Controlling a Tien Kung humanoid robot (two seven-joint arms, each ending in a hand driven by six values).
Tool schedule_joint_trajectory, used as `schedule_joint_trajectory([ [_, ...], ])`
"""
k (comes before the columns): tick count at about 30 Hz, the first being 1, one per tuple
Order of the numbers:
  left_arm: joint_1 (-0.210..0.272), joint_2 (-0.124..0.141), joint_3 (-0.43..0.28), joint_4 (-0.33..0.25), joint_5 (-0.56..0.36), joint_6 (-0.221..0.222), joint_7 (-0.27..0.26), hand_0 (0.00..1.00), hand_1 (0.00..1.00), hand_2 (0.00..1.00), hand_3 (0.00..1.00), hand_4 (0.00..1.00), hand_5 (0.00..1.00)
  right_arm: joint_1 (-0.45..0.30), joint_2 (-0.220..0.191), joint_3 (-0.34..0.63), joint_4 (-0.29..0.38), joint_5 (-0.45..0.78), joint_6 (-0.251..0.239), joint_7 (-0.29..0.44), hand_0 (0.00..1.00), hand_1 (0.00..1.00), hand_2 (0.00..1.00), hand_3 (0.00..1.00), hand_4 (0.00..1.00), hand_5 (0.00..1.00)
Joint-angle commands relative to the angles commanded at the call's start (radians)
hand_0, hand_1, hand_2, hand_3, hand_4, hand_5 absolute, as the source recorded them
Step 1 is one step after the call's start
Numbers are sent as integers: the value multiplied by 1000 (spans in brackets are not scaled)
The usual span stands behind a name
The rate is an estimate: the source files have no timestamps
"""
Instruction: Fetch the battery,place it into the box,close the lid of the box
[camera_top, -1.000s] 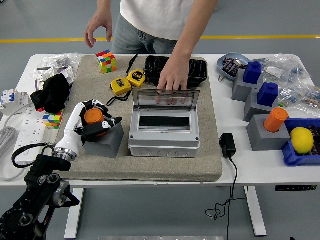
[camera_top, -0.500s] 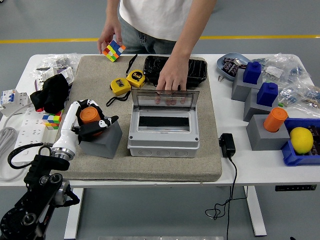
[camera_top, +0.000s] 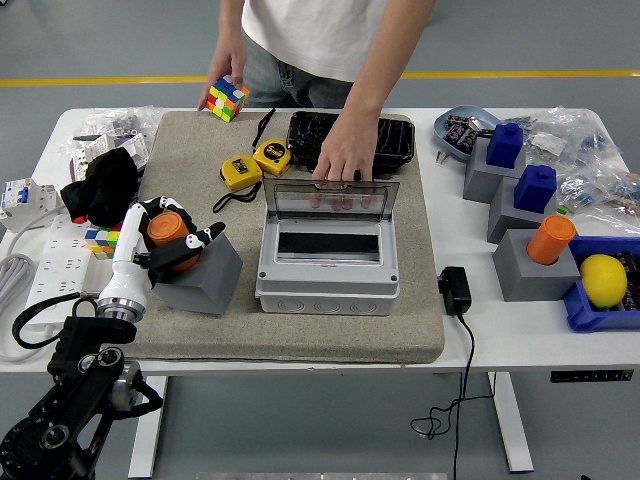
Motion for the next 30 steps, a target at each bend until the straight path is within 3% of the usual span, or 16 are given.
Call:
schedule_joint_trajectory([
  [14, -33, 2, 1, -19, -35, 15, -7, 42, 2, 23, 9, 998, 23, 5, 0, 1, -1, 2, 0, -1, 746, 688, 703, 736, 998, 998],
  [20, -45, 5, 5, -53, -33, 25, -4, 43, 2, 22, 8, 998, 23, 5, 1, 2, -1, 2, 0, -2, 746, 689, 703, 735, 998, 998],
  [27, -64, 34, 66, -184, 79, 71, -5, 43, 2, 18, 5, 998, 52, 9, 0, 3, -1, 1, 0, -4, 746, 688, 703, 735, 998, 998],
  [28, -69, 44, 89, -214, 102, 82, -7, 46, 2, 7, 2, 974, 272, 9, 0, 3, -1, 1, 0, -4, 746, 688, 703, 735, 998, 998],
  [30, -79, 61, 129, -254, 129, 94, -6, 46, 2, 7, 2, 974, 272, 10, 0, 1, -1, 2, 0, -4, 746, 688, 703, 735, 998, 998],
])
